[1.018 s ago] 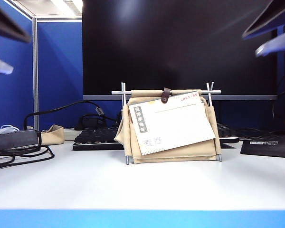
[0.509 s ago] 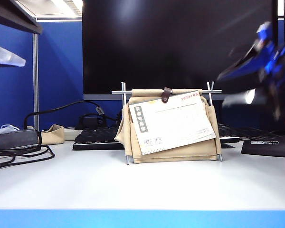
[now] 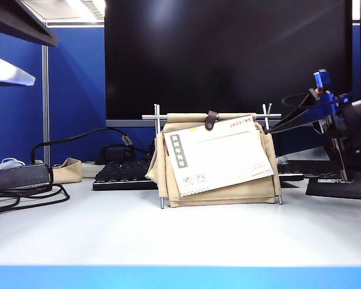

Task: Turn one page of the calendar.

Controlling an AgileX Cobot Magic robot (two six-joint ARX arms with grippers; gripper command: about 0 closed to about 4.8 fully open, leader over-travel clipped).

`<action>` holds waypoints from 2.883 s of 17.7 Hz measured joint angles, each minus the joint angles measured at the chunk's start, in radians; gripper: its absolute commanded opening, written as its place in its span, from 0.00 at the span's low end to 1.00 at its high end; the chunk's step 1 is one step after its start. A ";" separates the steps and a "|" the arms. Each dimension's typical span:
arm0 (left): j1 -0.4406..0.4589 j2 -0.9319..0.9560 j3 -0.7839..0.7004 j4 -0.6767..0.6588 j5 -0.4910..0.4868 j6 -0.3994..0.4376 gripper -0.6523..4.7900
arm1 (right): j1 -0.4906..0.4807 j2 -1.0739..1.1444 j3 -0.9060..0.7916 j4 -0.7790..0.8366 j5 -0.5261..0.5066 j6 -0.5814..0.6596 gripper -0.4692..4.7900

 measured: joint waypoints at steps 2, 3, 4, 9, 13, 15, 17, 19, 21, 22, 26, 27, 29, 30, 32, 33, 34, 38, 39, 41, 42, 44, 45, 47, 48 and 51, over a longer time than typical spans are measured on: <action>0.000 0.000 0.000 0.000 0.000 0.000 0.75 | 0.000 0.011 0.000 0.050 0.032 0.000 0.62; 0.000 0.000 0.000 0.000 0.000 0.000 0.75 | 0.000 0.021 0.000 0.056 0.046 0.000 0.62; 0.000 0.000 0.000 0.000 0.000 0.000 0.75 | 0.000 0.029 0.000 0.056 0.056 0.000 0.62; 0.000 0.000 0.000 0.000 0.001 -0.004 0.75 | 0.000 0.086 0.002 0.099 0.080 0.000 0.62; 0.000 0.000 0.000 -0.006 0.002 -0.023 0.75 | 0.000 0.117 0.050 0.106 0.082 0.001 0.62; 0.000 0.000 0.000 -0.006 0.002 -0.023 0.75 | 0.000 0.118 0.051 0.107 0.082 0.001 0.62; 0.000 0.000 0.000 -0.007 0.002 -0.023 0.75 | 0.002 0.122 0.051 0.106 0.082 0.001 0.62; 0.000 0.000 0.000 -0.007 0.002 -0.023 0.75 | 0.020 0.123 0.051 0.106 0.082 0.001 0.62; 0.000 0.000 0.000 -0.007 0.002 -0.023 0.75 | 0.052 0.123 0.050 0.106 0.082 0.001 0.62; 0.000 0.000 0.000 -0.007 0.002 -0.023 0.75 | 0.082 0.123 0.050 0.106 0.082 0.001 0.62; 0.000 0.000 0.000 -0.007 0.002 -0.023 0.75 | 0.107 0.123 0.050 0.102 0.088 0.001 0.62; 0.000 0.000 0.000 -0.007 0.002 -0.023 0.75 | 0.108 0.123 0.050 0.099 0.088 0.001 0.62; 0.000 0.000 0.000 -0.007 0.002 -0.023 0.75 | 0.115 0.123 0.050 0.087 0.090 0.001 0.62; 0.000 0.000 0.000 -0.007 0.002 -0.023 0.75 | 0.122 0.123 0.050 0.087 0.092 0.002 0.62; 0.000 0.000 0.000 -0.007 0.002 -0.023 0.75 | 0.154 0.123 0.050 0.084 0.116 0.001 0.62; 0.000 0.000 0.000 -0.007 0.002 -0.023 0.75 | 0.171 0.123 0.050 0.083 0.123 0.003 0.62; 0.000 0.000 0.000 -0.007 0.002 -0.023 0.75 | 0.177 0.123 0.050 0.083 0.122 0.008 0.62; 0.000 0.000 0.000 -0.008 0.002 -0.023 0.75 | 0.185 0.123 0.050 0.084 0.172 0.016 0.62; 0.000 0.000 0.000 -0.007 0.002 -0.023 0.75 | 0.185 0.123 0.050 0.096 0.188 0.016 0.62; 0.000 0.000 0.000 -0.007 0.002 -0.023 0.75 | 0.185 0.123 0.051 0.126 0.192 0.026 0.62; 0.000 0.000 0.000 -0.007 0.002 -0.023 0.75 | 0.185 0.123 0.050 0.145 0.191 0.039 0.62; 0.000 0.000 0.000 -0.007 0.002 -0.023 0.75 | 0.185 0.123 0.051 0.179 0.192 0.060 0.62; 0.000 0.000 0.000 -0.008 0.002 -0.023 0.75 | 0.185 0.123 0.050 0.199 0.192 0.069 0.62; 0.000 0.000 0.000 -0.008 0.002 -0.023 0.75 | 0.185 0.123 0.051 0.231 0.190 0.096 0.60; 0.000 0.000 0.000 -0.007 0.002 -0.023 0.75 | 0.185 0.123 0.051 0.233 0.183 0.108 0.59; 0.000 0.000 0.000 -0.007 0.002 -0.023 0.75 | 0.185 0.123 0.050 0.238 0.130 0.113 0.56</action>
